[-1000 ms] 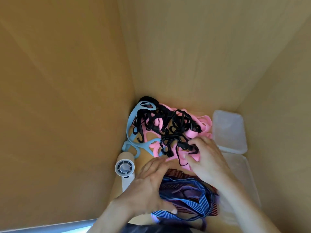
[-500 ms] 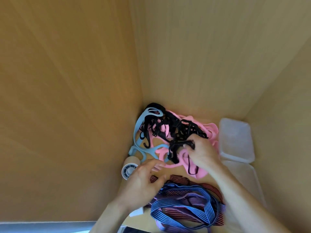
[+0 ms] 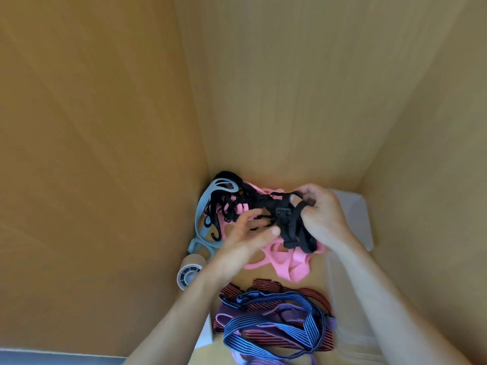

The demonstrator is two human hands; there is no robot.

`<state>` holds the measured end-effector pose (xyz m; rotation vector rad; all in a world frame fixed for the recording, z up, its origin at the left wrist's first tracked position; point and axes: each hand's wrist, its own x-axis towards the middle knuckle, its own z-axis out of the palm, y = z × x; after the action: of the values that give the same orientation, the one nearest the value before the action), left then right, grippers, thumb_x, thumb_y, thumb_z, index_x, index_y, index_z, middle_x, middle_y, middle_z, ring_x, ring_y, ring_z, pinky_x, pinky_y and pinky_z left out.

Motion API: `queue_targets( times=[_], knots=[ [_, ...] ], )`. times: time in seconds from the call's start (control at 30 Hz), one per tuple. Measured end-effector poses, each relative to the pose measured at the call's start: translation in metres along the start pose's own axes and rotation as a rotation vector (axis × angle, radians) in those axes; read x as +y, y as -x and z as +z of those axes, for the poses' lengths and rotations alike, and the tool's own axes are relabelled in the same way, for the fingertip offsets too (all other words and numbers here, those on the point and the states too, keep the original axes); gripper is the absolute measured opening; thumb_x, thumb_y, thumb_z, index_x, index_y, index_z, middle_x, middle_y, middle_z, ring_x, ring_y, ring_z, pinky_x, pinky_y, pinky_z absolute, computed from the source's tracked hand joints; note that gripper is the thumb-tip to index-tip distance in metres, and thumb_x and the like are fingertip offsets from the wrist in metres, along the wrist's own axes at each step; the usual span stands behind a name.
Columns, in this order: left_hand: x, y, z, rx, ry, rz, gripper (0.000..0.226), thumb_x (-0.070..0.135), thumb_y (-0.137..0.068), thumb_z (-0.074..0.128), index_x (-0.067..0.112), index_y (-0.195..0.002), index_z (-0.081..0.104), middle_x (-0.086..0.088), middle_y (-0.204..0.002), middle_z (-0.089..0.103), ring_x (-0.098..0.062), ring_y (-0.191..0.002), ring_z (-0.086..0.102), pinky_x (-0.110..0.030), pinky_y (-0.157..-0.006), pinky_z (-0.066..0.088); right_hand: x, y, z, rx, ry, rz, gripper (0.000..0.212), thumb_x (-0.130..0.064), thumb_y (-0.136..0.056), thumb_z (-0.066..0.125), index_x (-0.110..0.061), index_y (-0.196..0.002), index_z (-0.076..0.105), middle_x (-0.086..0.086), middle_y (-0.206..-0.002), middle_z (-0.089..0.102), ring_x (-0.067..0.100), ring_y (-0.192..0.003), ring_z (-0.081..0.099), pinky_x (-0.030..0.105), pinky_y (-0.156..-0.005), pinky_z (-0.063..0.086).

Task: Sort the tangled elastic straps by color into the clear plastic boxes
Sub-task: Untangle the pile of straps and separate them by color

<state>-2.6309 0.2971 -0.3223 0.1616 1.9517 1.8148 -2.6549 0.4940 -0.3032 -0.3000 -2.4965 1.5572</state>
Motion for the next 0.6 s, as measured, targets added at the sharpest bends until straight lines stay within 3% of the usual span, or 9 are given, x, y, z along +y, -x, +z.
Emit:
queue_targets(
  times=[0.1, 0.17, 0.23, 0.33, 0.43, 0.53, 0.6],
  knots=[
    [0.018, -0.012, 0.016, -0.092, -0.008, 0.002, 0.058, 0.023, -0.085, 0.080, 0.016, -0.135, 0.051, -0.004, -0.128, 0.062, -0.008, -0.099, 0.071, -0.021, -0.083, 0.056, -0.009, 0.001, -0.001, -0.012, -0.075, 0.019, 0.010, -0.019, -0.091, 0.070, -0.028, -0.085, 0.069, -0.002, -0.078, 0.073, 0.011, -0.068, 0.068, 0.016, -0.057, 0.050],
    [0.027, -0.019, 0.022, -0.084, -0.092, 0.005, 0.041, 0.006, -0.090, 0.072, 0.008, -0.127, 0.056, -0.011, -0.117, 0.065, -0.010, -0.084, 0.070, -0.018, -0.073, 0.055, -0.016, 0.000, -0.005, -0.015, -0.128, 0.039, 0.007, -0.021, -0.090, 0.072, -0.027, -0.086, 0.069, -0.002, -0.078, 0.073, 0.018, -0.073, 0.070, 0.029, -0.067, 0.055],
    [0.033, -0.025, 0.021, -0.052, -0.126, 0.027, 0.026, 0.004, -0.095, 0.065, 0.005, -0.120, 0.060, -0.012, -0.104, 0.065, -0.014, -0.082, 0.067, -0.023, -0.074, 0.055, -0.022, -0.002, -0.013, -0.016, -0.166, 0.047, 0.005, -0.022, -0.091, 0.072, -0.026, -0.089, 0.069, -0.006, -0.078, 0.073, 0.018, -0.073, 0.069, 0.032, -0.069, 0.054],
    [0.043, -0.031, 0.012, -0.023, -0.097, 0.074, 0.007, 0.008, -0.099, 0.058, 0.011, -0.101, 0.065, -0.007, -0.094, 0.065, -0.018, -0.087, 0.065, -0.038, -0.086, 0.056, -0.027, -0.007, -0.026, -0.036, -0.241, 0.063, 0.006, -0.019, -0.092, 0.072, -0.023, -0.092, 0.069, -0.010, -0.074, 0.071, 0.006, -0.062, 0.064, 0.019, -0.058, 0.050],
    [0.057, -0.034, 0.004, -0.030, 0.011, 0.071, 0.017, 0.011, -0.102, 0.052, 0.014, -0.090, 0.064, -0.003, -0.086, 0.069, -0.014, -0.076, 0.069, -0.028, -0.069, 0.058, -0.030, -0.011, -0.034, -0.059, -0.308, 0.083, 0.008, -0.012, -0.090, 0.074, -0.015, -0.093, 0.068, -0.008, -0.068, 0.068, 0.001, -0.048, 0.055, 0.014, -0.046, 0.042],
    [0.067, -0.039, 0.000, 0.020, 0.105, 0.038, 0.019, 0.015, -0.106, 0.048, 0.013, -0.090, 0.059, -0.008, -0.086, 0.068, -0.020, -0.073, 0.069, -0.039, -0.072, 0.063, -0.028, -0.012, -0.039, -0.092, -0.309, 0.105, 0.017, -0.005, -0.086, 0.076, -0.017, -0.095, 0.068, -0.006, -0.080, 0.072, -0.004, -0.048, 0.056, 0.012, -0.047, 0.041],
    [0.070, -0.041, -0.004, 0.064, 0.132, 0.049, 0.020, 0.018, -0.107, 0.046, 0.013, -0.092, 0.058, -0.012, -0.087, 0.066, -0.023, -0.074, 0.070, -0.036, -0.068, 0.061, -0.024, -0.013, -0.043, -0.140, -0.274, 0.121, 0.021, -0.003, -0.086, 0.075, -0.020, -0.098, 0.068, -0.003, -0.089, 0.072, -0.004, -0.052, 0.059, 0.012, -0.051, 0.043]
  ],
)
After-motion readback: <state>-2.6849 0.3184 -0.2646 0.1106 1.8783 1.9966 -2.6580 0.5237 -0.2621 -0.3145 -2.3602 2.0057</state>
